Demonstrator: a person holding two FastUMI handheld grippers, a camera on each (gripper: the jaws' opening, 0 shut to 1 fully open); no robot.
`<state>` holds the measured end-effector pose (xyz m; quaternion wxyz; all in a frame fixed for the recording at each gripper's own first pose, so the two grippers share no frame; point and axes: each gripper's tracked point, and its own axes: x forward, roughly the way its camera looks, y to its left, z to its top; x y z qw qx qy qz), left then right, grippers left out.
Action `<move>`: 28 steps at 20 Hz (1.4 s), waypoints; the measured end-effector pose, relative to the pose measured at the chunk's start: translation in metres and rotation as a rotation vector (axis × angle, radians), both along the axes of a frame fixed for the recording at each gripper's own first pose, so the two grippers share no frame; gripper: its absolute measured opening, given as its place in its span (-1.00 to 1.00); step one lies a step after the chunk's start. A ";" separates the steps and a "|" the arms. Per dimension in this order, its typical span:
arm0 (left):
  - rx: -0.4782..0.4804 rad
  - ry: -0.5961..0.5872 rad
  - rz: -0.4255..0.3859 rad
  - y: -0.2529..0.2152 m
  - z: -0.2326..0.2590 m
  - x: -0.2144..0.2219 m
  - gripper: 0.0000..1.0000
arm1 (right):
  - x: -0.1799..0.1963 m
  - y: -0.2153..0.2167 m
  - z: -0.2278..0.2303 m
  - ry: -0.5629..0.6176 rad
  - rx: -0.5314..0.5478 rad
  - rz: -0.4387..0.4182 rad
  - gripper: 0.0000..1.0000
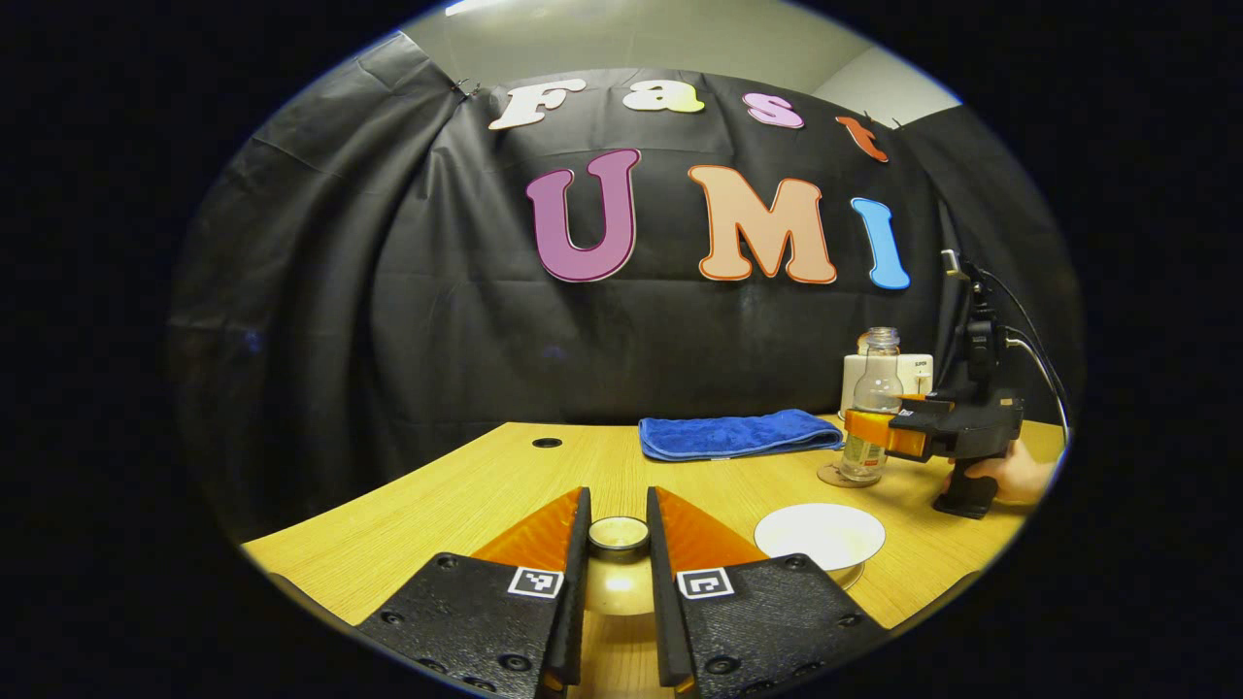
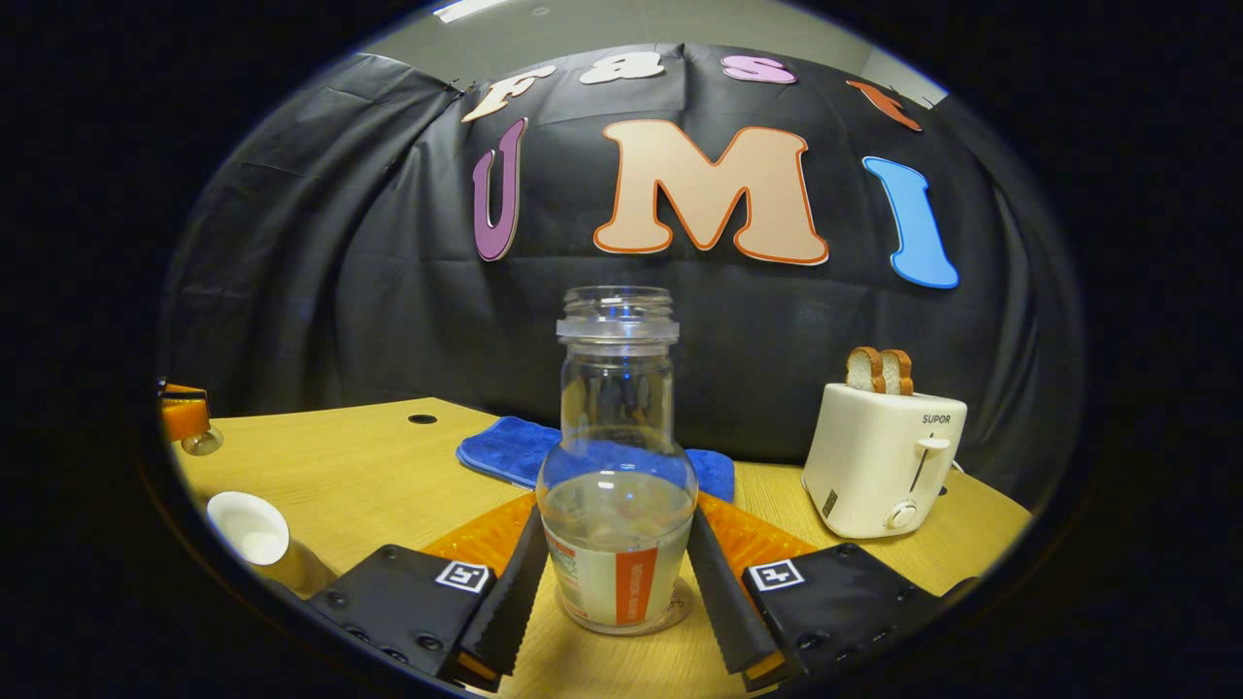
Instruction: Open the teacup lid with one hand, grasp the water bottle and pour water into the teacup with the other hand; after pouring, place the water bottle on the coaster and then close the teacup lid.
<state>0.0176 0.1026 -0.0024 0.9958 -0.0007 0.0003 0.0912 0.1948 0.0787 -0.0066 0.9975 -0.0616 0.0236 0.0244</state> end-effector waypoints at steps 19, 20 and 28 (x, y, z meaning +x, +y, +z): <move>-0.002 0.001 -0.013 -0.002 -0.001 0.002 -0.44 | -0.005 -0.024 -0.002 0.020 0.076 -0.042 0.75; -0.003 0.002 -0.019 -0.003 -0.002 0.002 -0.43 | -0.010 -0.024 -0.001 0.013 0.086 -0.040 0.75; -0.004 0.003 -0.141 -0.038 -0.001 0.029 -0.44 | -0.060 -0.038 0.009 -0.036 0.115 -0.033 0.74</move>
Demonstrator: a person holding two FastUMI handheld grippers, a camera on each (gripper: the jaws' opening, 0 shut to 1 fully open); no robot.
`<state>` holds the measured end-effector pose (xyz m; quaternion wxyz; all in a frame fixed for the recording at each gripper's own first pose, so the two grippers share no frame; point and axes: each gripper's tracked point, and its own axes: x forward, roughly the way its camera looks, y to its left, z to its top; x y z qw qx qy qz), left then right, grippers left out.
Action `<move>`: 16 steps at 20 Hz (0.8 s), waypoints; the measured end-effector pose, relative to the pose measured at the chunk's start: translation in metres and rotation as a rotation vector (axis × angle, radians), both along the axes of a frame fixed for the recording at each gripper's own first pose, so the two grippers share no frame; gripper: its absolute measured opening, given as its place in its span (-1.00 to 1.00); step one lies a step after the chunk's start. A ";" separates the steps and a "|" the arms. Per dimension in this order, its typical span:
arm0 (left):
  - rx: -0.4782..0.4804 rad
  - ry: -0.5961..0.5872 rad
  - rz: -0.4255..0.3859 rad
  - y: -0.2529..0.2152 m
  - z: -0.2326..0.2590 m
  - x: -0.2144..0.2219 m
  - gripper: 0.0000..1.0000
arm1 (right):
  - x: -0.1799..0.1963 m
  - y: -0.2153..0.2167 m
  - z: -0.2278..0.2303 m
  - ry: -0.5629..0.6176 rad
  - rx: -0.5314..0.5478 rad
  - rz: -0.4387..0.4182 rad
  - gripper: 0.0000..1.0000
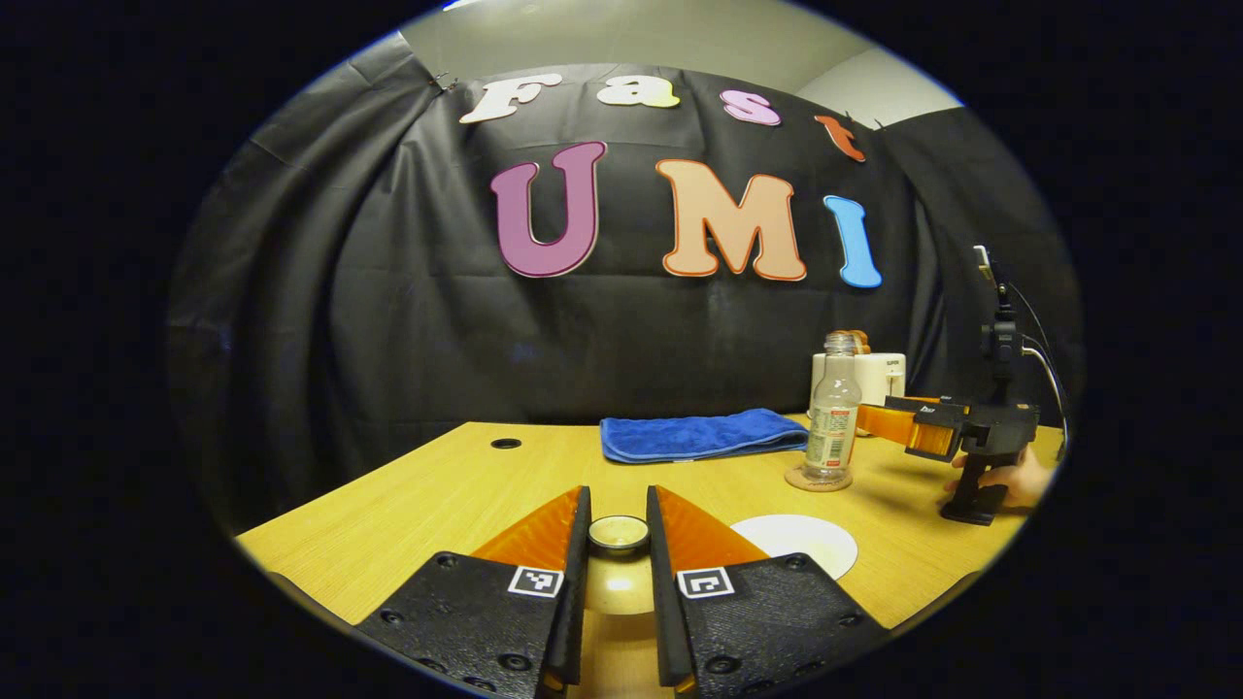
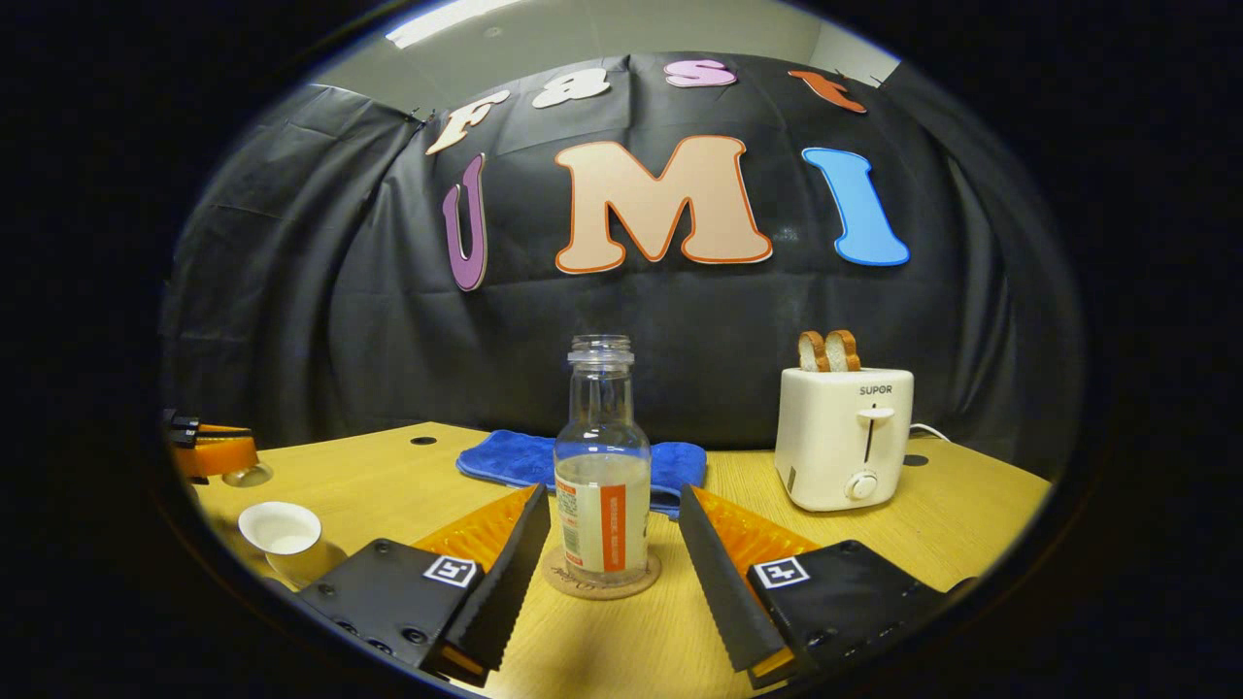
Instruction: Open the teacup lid with one hand, grasp the water bottle and pour water into the teacup with the other hand; after pouring, place the water bottle on the coaster and then close the teacup lid.
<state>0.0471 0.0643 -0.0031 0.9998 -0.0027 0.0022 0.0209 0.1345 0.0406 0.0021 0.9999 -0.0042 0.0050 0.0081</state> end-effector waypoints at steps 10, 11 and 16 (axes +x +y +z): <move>-0.003 0.004 -0.301 -0.074 -0.001 0.013 -0.43 | -0.066 -0.012 -0.003 -0.007 0.000 0.019 0.74; -0.001 0.007 -0.325 -0.080 -0.002 0.012 -0.43 | -0.070 -0.014 -0.002 -0.007 0.000 0.016 0.73; 0.048 0.118 -0.392 -0.097 -0.018 0.015 -0.43 | -0.082 -0.015 -0.001 -0.007 -0.001 0.017 0.74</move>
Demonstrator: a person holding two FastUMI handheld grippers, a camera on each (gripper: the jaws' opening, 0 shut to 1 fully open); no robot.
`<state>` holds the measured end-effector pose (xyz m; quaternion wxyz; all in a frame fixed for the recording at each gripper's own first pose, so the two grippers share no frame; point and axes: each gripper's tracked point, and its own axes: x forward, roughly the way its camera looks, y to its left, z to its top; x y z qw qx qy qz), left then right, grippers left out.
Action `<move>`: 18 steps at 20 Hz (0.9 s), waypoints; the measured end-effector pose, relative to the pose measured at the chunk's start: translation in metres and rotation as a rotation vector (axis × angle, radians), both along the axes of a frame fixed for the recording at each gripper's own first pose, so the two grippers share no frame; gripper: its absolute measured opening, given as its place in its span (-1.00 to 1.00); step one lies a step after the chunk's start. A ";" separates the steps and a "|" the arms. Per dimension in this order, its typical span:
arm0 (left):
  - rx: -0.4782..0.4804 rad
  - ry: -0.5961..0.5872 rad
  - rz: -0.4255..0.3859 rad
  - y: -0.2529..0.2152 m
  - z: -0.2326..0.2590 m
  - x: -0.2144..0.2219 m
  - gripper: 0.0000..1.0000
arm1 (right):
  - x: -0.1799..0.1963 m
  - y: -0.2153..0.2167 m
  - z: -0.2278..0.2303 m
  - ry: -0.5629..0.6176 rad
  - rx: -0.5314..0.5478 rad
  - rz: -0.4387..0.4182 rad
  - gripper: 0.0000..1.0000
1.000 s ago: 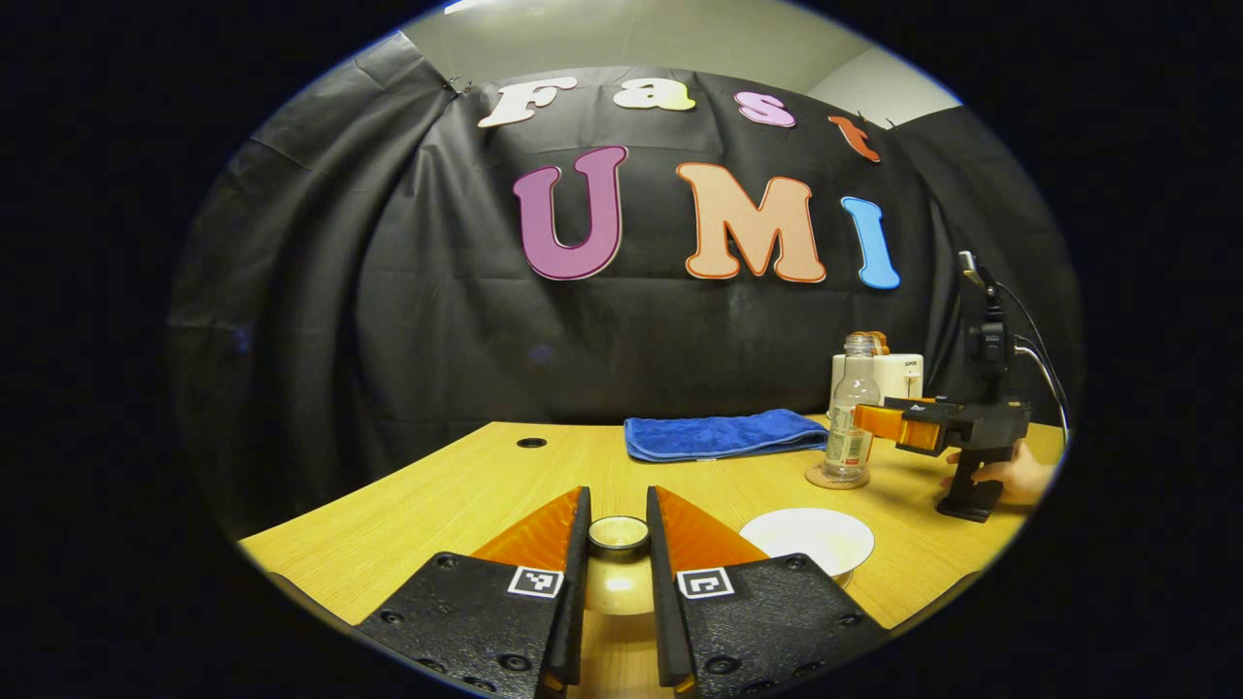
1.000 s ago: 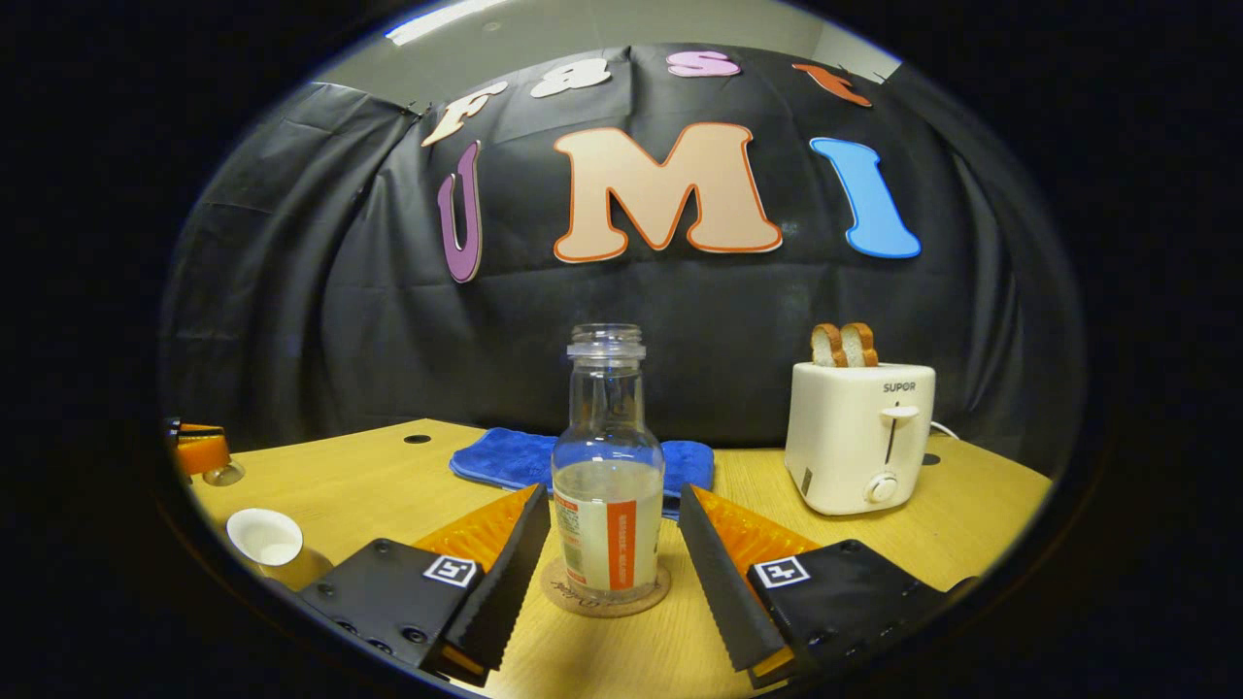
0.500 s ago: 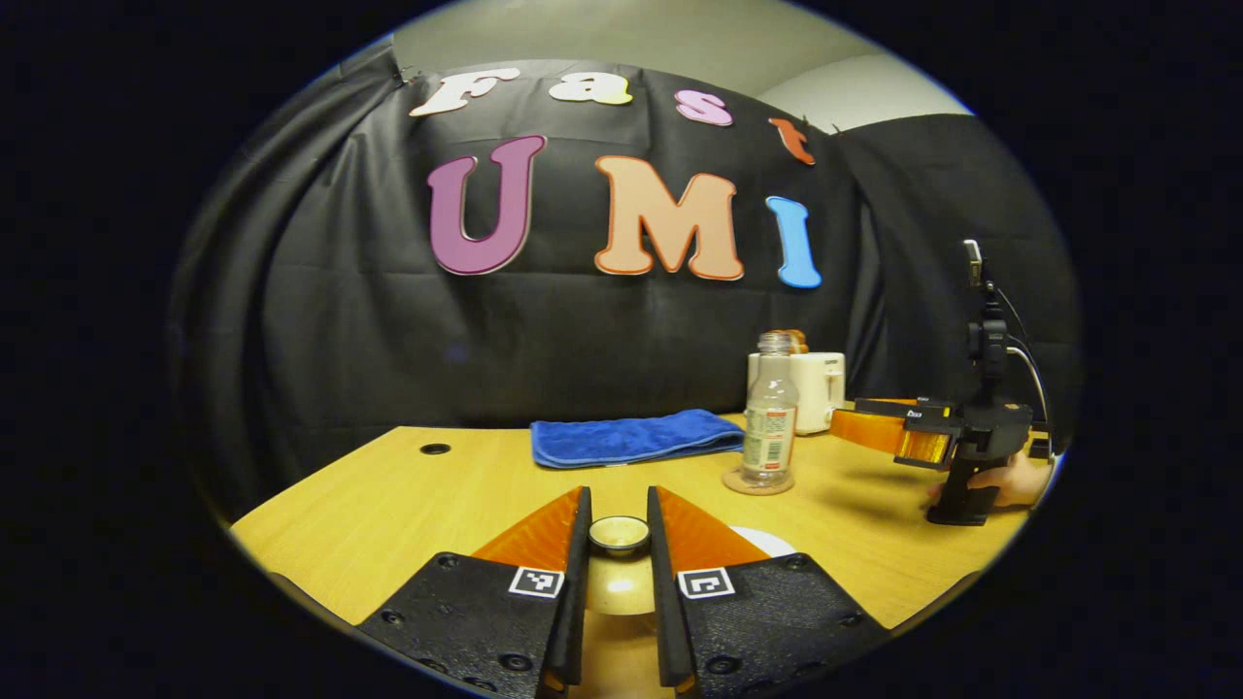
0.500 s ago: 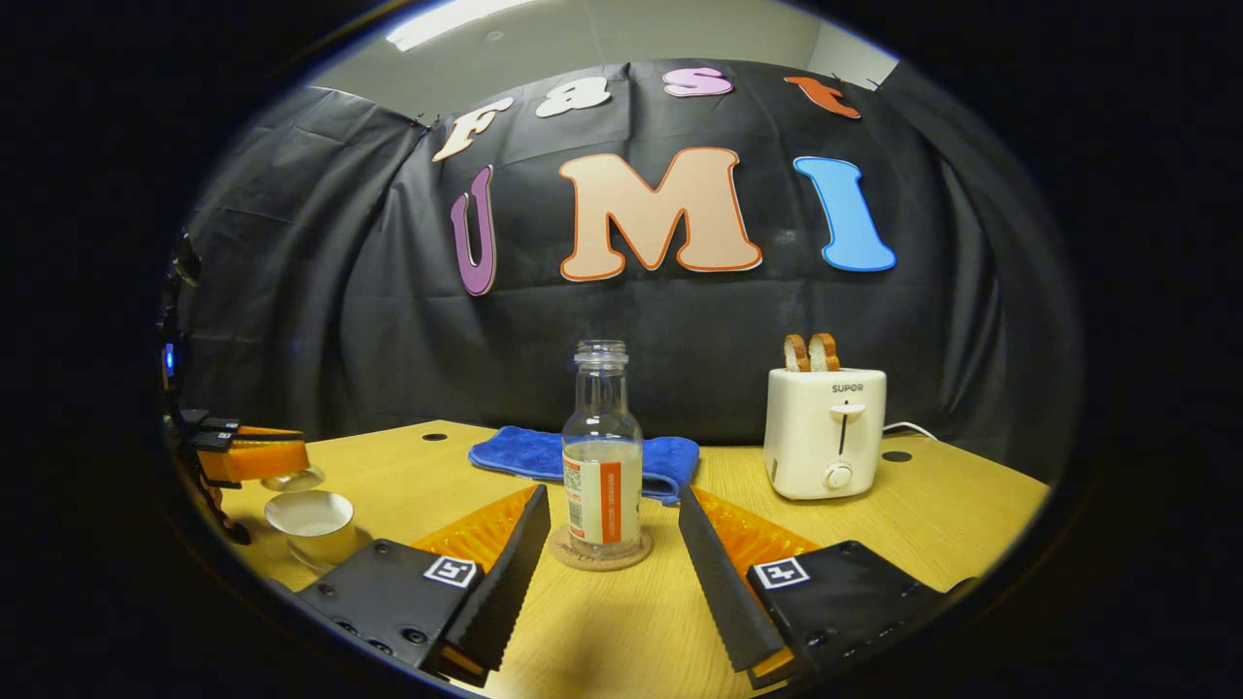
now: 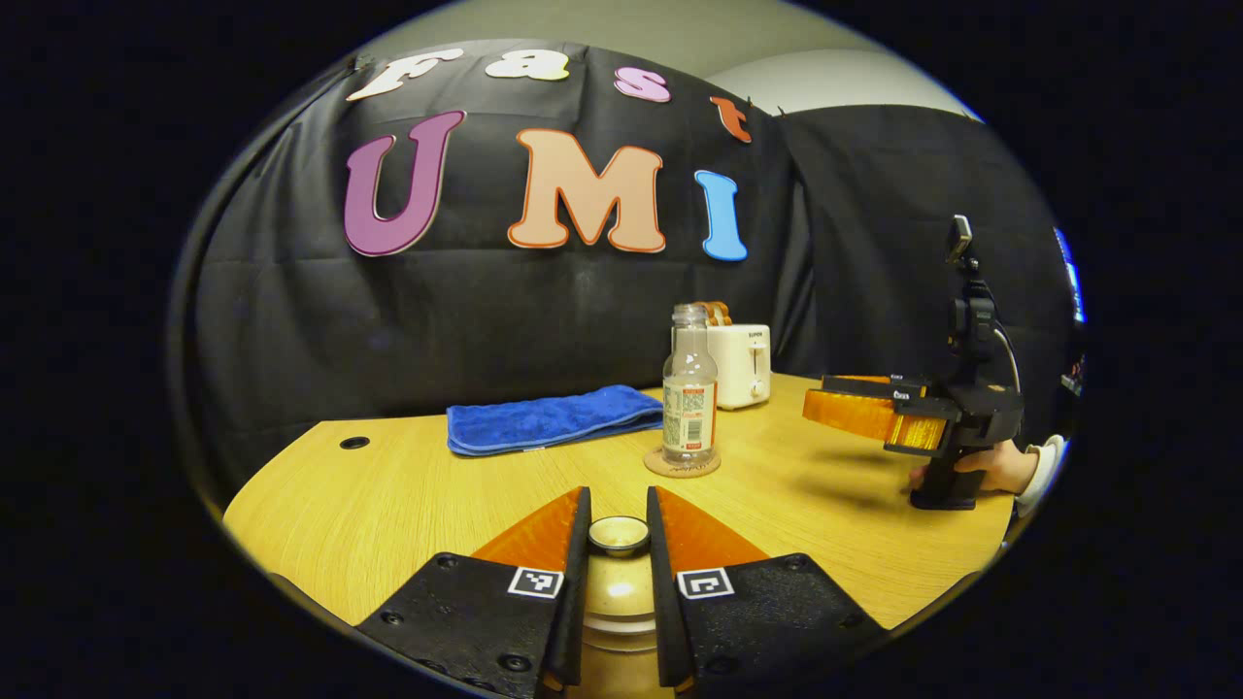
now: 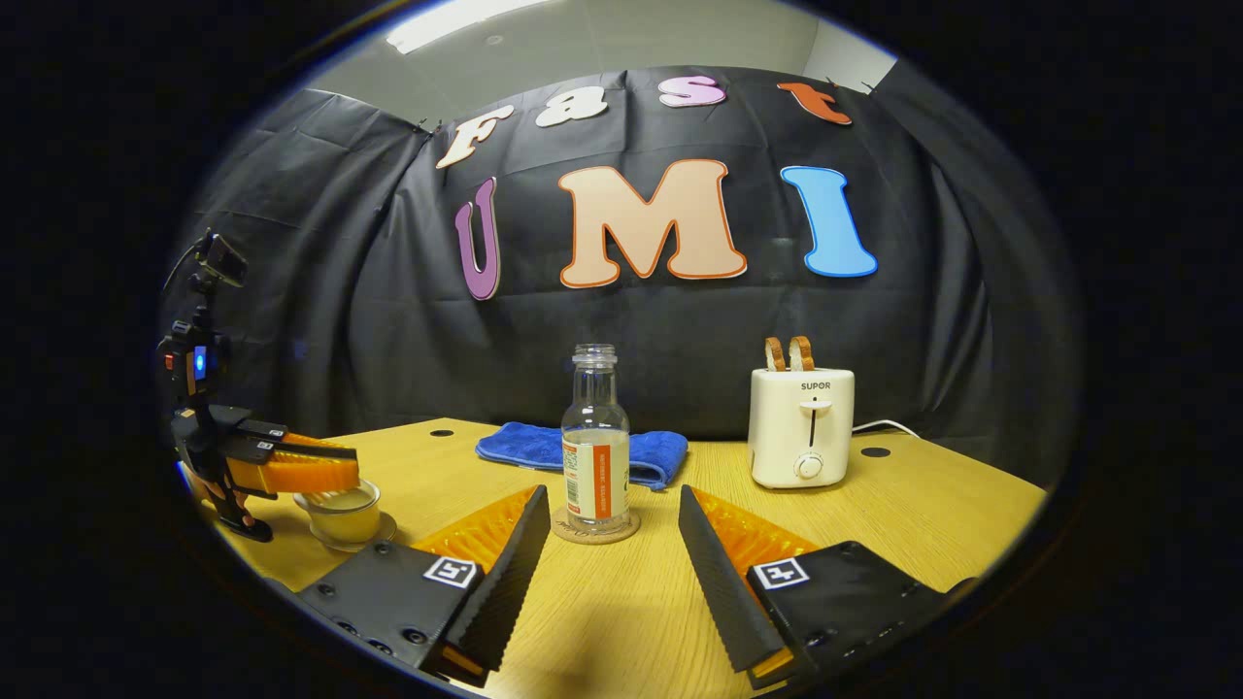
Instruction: Open the teacup lid with one hand, grasp the water bottle and pour water into the teacup with the other hand; after pouring, place the water bottle on the coaster and then close the teacup lid.
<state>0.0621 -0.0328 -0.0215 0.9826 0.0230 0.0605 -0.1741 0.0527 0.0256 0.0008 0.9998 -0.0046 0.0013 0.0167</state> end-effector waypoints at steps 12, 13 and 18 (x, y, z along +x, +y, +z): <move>-0.025 -0.017 0.019 0.005 0.007 -0.009 -0.31 | -0.002 0.000 -0.001 0.001 0.001 0.009 0.74; -0.033 -0.028 0.028 0.007 0.009 -0.010 -0.32 | -0.002 0.000 -0.001 0.001 0.001 0.009 0.73; -0.069 -0.118 0.086 0.017 0.024 -0.018 0.22 | -0.002 -0.003 0.000 0.000 0.000 0.000 0.73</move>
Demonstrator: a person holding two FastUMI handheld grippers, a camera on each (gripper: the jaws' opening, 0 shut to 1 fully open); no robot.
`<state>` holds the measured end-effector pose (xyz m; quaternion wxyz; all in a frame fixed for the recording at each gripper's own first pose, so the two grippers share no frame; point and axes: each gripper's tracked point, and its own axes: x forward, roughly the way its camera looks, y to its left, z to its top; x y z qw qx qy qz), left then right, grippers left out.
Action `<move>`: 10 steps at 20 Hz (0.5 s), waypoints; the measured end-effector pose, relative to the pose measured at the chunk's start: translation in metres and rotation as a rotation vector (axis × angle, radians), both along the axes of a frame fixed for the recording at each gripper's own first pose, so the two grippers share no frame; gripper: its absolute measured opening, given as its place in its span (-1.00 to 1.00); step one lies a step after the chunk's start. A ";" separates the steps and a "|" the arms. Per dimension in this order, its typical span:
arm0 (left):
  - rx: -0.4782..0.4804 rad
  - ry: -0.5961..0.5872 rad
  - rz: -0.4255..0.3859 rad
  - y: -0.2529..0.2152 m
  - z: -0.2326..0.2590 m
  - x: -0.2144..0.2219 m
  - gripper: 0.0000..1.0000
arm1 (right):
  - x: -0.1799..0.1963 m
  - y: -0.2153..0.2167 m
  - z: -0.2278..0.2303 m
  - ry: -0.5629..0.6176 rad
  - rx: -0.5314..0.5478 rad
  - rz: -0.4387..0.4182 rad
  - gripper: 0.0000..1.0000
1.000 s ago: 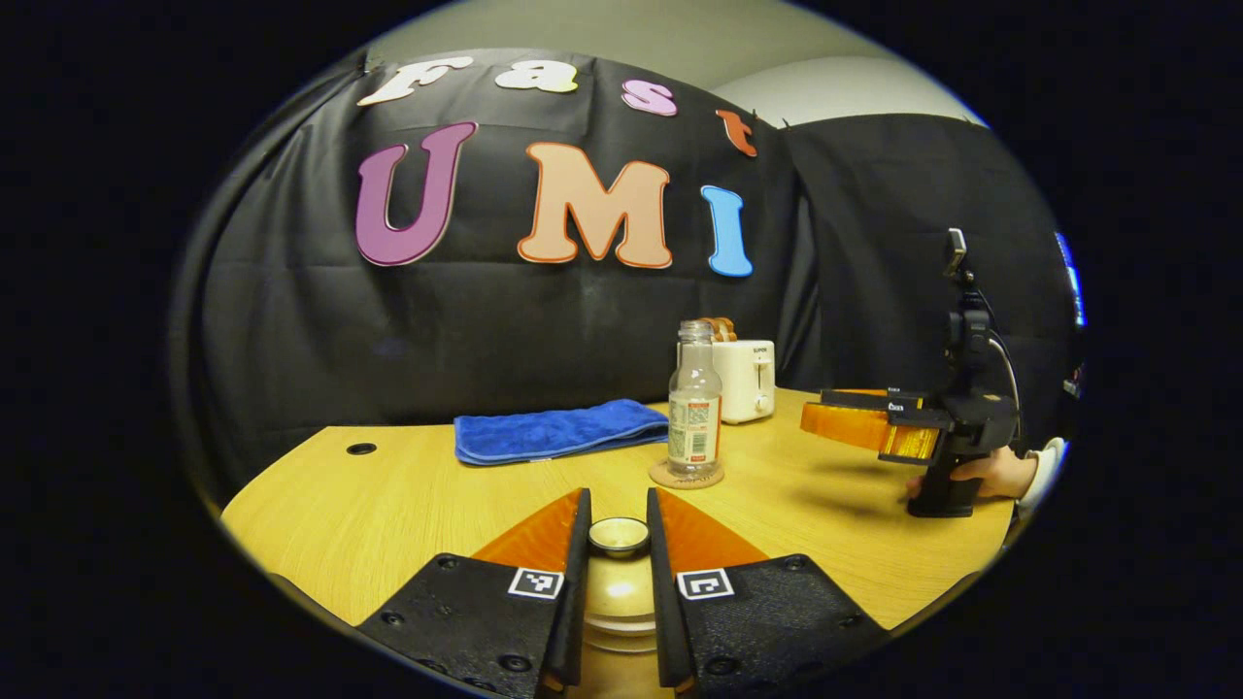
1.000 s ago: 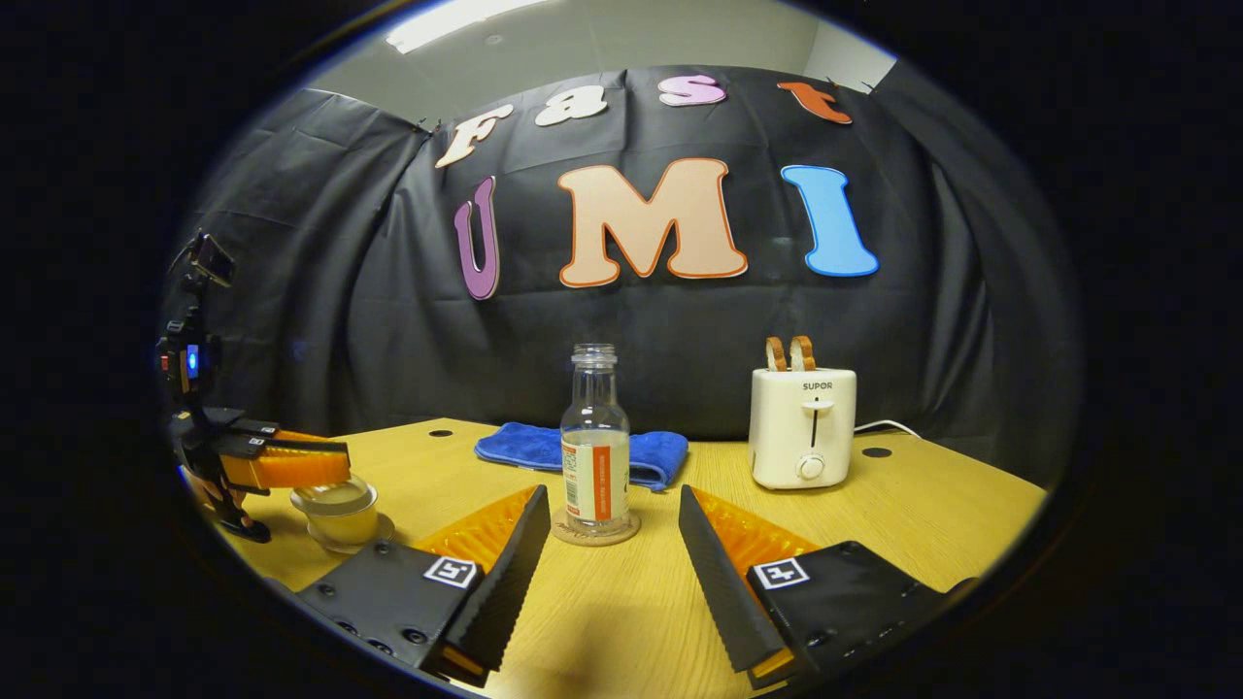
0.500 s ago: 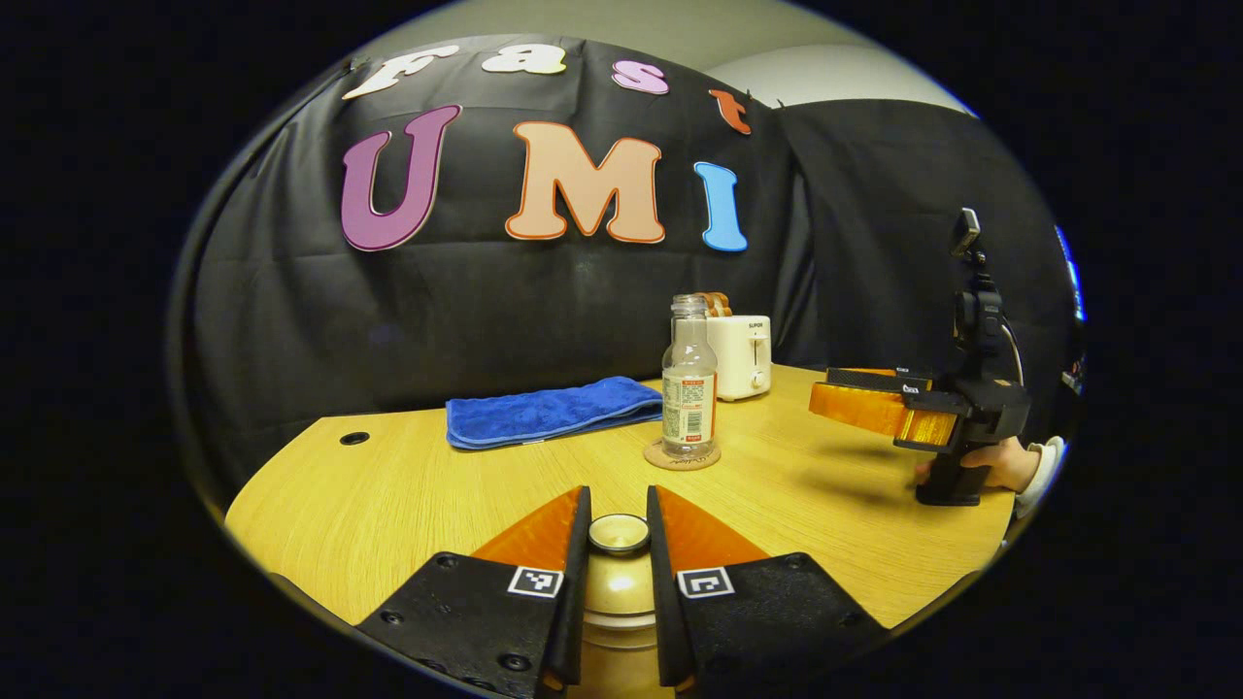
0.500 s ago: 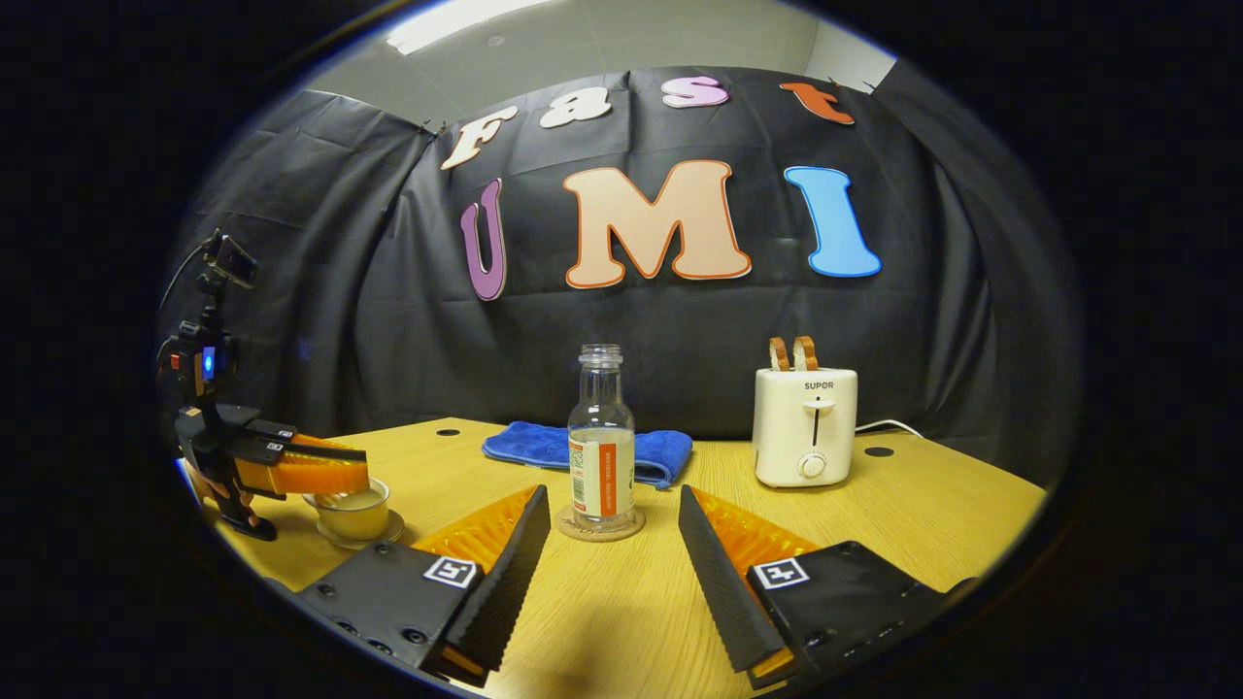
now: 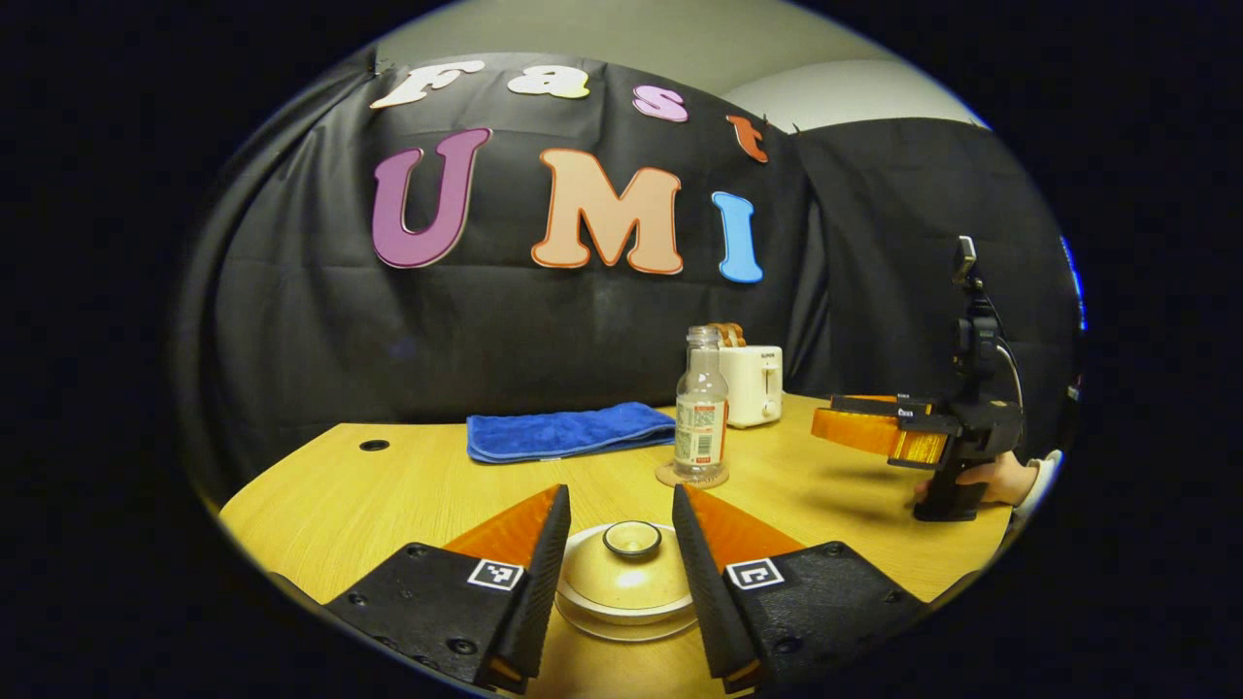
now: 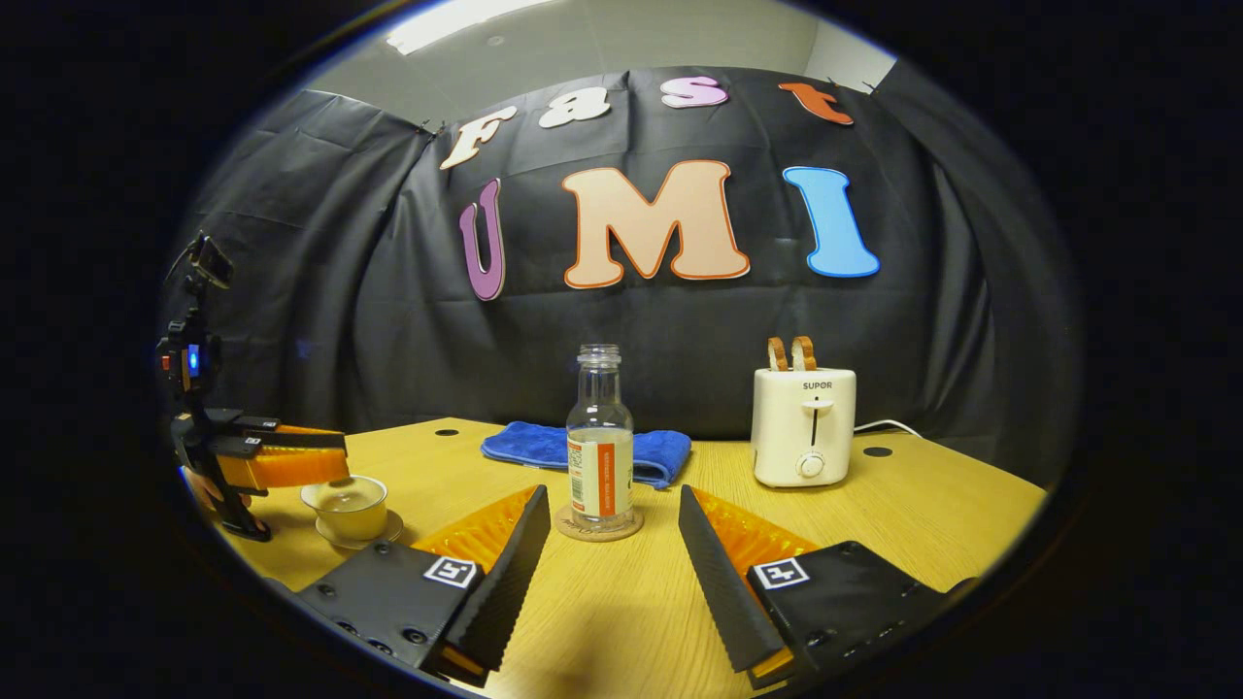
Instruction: Open the teacup lid with one hand, grasp the water bottle and pour water into the teacup with the other hand; after pouring, place the water bottle on the coaster and then close the teacup lid.
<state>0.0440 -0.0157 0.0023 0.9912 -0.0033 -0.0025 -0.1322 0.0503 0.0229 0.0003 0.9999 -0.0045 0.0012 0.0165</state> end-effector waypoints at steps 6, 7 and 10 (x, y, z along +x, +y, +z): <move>-0.002 -0.001 0.076 0.013 -0.001 -0.010 0.79 | -0.001 -0.003 0.000 0.000 -0.001 -0.014 0.74; -0.001 0.001 0.095 0.018 -0.002 -0.013 0.87 | -0.002 -0.004 -0.001 0.000 -0.001 -0.017 0.80; 0.001 0.000 0.173 0.038 -0.002 -0.019 0.89 | -0.003 -0.006 -0.001 -0.001 -0.001 -0.027 0.82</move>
